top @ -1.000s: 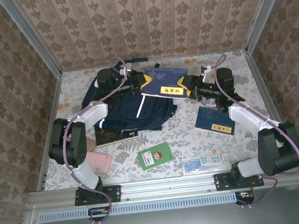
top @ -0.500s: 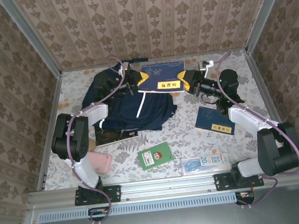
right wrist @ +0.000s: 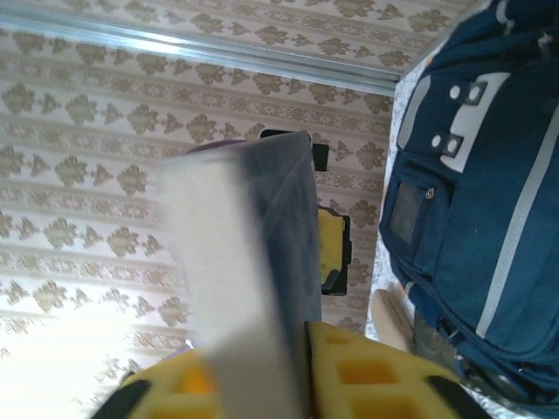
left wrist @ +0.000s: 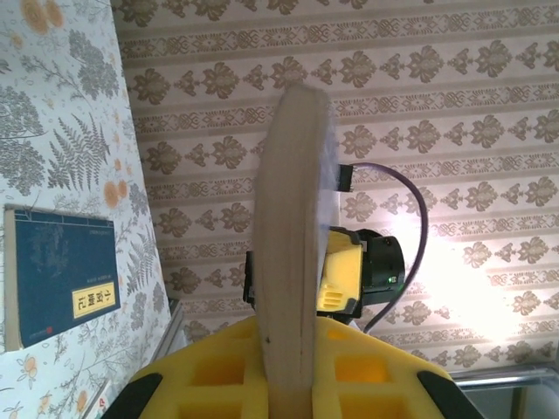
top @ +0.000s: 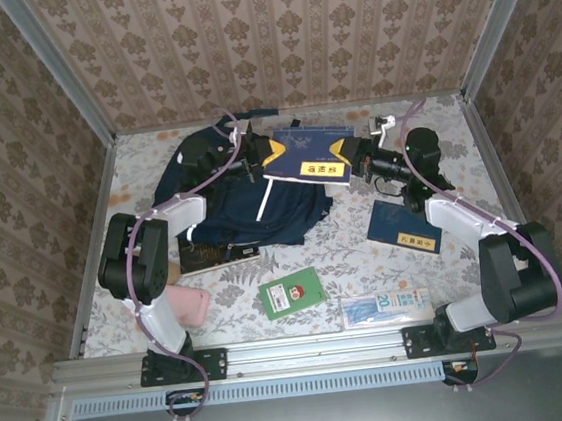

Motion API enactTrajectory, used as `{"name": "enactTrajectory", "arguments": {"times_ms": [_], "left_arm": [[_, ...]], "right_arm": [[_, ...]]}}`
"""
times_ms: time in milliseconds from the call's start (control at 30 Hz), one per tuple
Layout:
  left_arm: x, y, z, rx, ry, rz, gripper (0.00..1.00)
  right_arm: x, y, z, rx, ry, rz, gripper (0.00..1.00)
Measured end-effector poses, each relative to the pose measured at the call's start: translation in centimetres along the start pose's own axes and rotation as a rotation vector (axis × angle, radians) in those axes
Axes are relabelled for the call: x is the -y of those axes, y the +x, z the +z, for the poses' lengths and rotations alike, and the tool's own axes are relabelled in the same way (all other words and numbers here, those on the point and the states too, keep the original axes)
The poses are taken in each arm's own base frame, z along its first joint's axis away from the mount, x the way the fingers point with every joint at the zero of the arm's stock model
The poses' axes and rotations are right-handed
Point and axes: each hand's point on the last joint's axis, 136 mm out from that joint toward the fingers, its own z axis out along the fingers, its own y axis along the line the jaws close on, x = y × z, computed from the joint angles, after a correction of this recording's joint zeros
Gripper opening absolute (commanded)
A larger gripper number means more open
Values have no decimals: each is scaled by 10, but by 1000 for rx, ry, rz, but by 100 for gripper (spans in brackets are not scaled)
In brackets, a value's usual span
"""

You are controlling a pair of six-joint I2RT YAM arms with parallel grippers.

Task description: Pack the student bag

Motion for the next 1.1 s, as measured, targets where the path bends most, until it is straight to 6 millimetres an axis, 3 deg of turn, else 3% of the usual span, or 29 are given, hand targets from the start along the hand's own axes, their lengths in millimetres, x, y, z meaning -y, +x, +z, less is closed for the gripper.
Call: {"name": "enactTrajectory", "arguments": {"times_ms": [100, 200, 300, 367, 467, 533, 600, 733, 867, 967, 1100], "left_arm": [[-7, 0, -1, -1, -24, -1, 38], [-19, 2, -4, 12, -110, 14, 53], [-23, -5, -5, 57, -298, 113, 57], [-10, -11, 0, 70, -416, 250, 59], [3, -4, 11, 42, -540, 402, 59], [-4, 3, 19, 3, -632, 463, 59], [-20, 8, 31, -51, -734, 516, 59], [-75, 17, 54, -180, -928, 564, 59], [-132, 28, 57, -280, -1096, 539, 58], [-155, 29, 56, -310, -1185, 524, 56], [-164, 26, 58, -316, -1239, 533, 50]], "right_arm": [[8, -1, -1, 16, 38, -2, 0], [21, -2, -14, 68, 153, -4, 0], [25, -8, -39, 163, 297, -57, 0], [26, -13, -58, 238, 385, -105, 0], [29, -18, -86, 333, 500, -160, 0], [32, -21, -103, 387, 571, -191, 0], [34, -22, -117, 430, 633, -216, 0], [39, -22, -139, 488, 714, -254, 0], [51, -17, -154, 513, 770, -254, 0], [61, -12, -164, 526, 811, -244, 0], [68, -7, -173, 541, 835, -240, 0]]}}
